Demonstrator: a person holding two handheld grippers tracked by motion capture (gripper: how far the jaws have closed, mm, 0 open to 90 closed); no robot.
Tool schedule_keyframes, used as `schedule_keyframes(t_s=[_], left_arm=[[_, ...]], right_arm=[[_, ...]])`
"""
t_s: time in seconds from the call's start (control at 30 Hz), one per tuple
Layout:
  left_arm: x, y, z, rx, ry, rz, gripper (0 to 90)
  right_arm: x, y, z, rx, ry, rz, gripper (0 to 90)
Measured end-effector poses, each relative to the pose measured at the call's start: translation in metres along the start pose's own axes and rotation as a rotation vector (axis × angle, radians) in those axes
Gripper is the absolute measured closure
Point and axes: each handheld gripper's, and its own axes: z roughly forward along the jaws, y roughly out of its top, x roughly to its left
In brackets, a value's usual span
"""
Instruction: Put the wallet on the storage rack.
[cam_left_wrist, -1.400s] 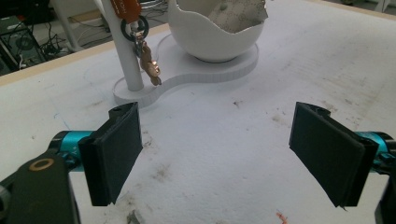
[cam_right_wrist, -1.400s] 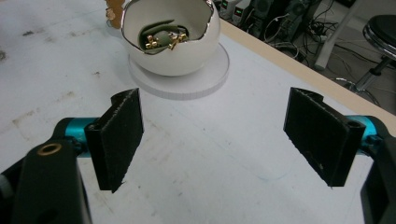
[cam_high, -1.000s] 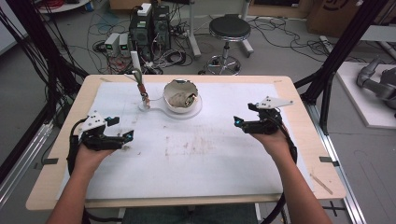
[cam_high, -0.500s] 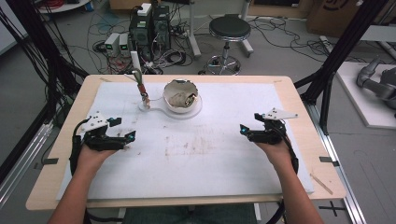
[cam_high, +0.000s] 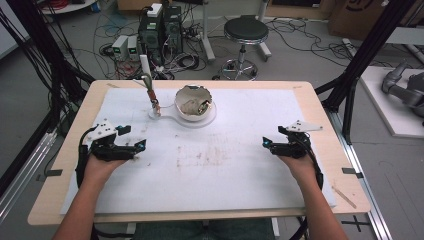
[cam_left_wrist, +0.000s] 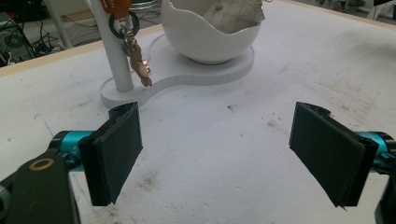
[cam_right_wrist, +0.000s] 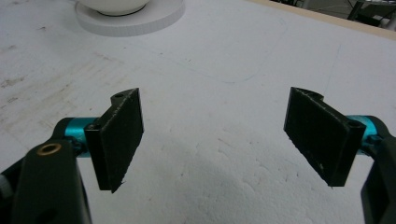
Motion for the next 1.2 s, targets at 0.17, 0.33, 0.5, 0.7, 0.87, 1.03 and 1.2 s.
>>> schedule_keyframes(t_s=[0.17, 0.33, 0.5, 0.7, 0.87, 1.03, 1.2], left_arm=[[-0.0022, -0.0006, 0.0032, 0.011, -0.004, 0.005, 17.0], [-0.0034, -0.0012, 0.0061, 0.021, -0.011, 0.011, 17.0], [-0.0028, -0.0007, 0.0045, 0.01, -0.009, 0.005, 17.0], [-0.003, -0.0006, 0.0045, 0.009, -0.012, 0.007, 17.0], [-0.0027, -0.0008, 0.0045, 0.01, -0.012, 0.005, 17.0], [-0.0022, -0.001, 0.0047, 0.013, -0.013, 0.007, 17.0], [-0.0023, -0.001, 0.0052, 0.011, -0.015, 0.005, 17.0]], right_arm=[[-0.0016, -0.0007, 0.0018, 0.009, 0.004, 0.001, 20.4], [-0.0002, -0.001, 0.0021, 0.022, 0.006, -0.007, 20.4], [0.0005, -0.0008, 0.0005, 0.017, -0.002, -0.009, 20.4], [0.0007, -0.0008, 0.0006, 0.019, -0.003, -0.008, 20.4], [-0.0007, -0.001, -0.0002, 0.014, -0.011, -0.007, 20.4], [-0.0017, -0.0012, 0.0006, 0.016, -0.012, 0.001, 20.4], [-0.0018, -0.0012, 0.0002, 0.018, -0.018, 0.004, 20.4]])
